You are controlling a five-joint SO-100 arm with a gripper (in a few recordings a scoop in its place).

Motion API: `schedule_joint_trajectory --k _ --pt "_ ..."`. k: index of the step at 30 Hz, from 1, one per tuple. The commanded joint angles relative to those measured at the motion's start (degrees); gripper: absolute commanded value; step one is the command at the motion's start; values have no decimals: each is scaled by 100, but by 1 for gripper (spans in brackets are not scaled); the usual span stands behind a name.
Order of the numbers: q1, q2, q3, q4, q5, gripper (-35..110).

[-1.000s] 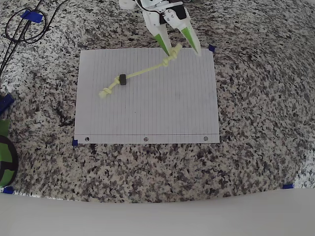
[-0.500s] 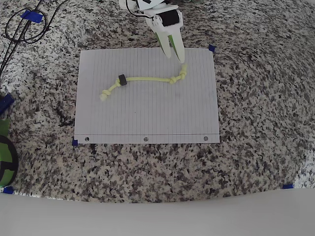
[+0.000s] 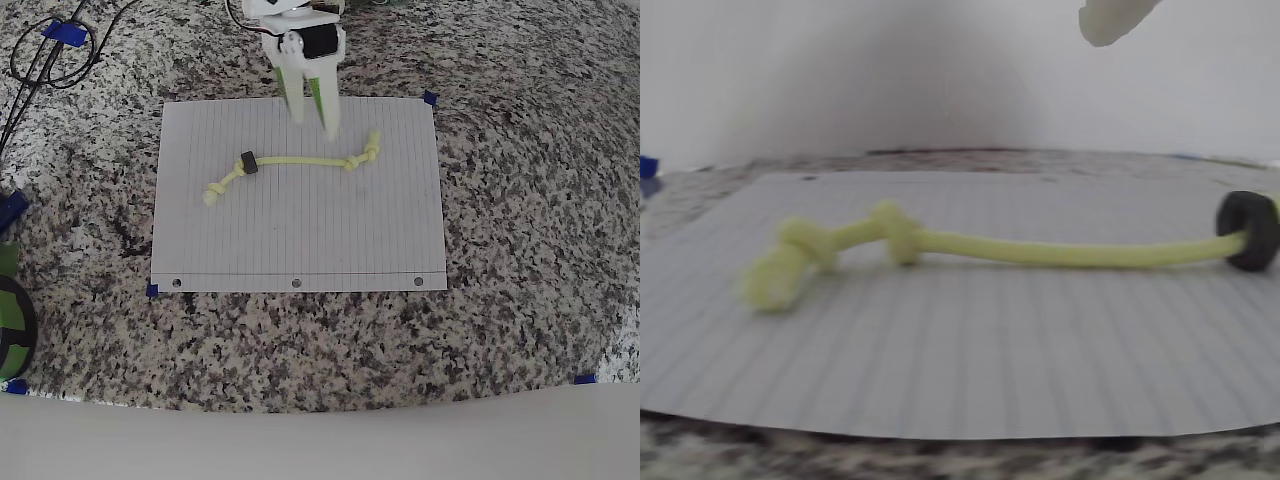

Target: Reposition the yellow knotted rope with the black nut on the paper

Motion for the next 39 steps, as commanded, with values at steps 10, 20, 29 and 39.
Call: schedule_joint_trajectory --k 10,20,29,39 --pt "1521 -2742 -2004 -475 2848 69" --pt "2347 -3902 -2364 -1292 4052 63" --pt "2232 -4614 -2391 -1477 4052 52" --pt "2048 -5229 -2514 -1819 3981 50"
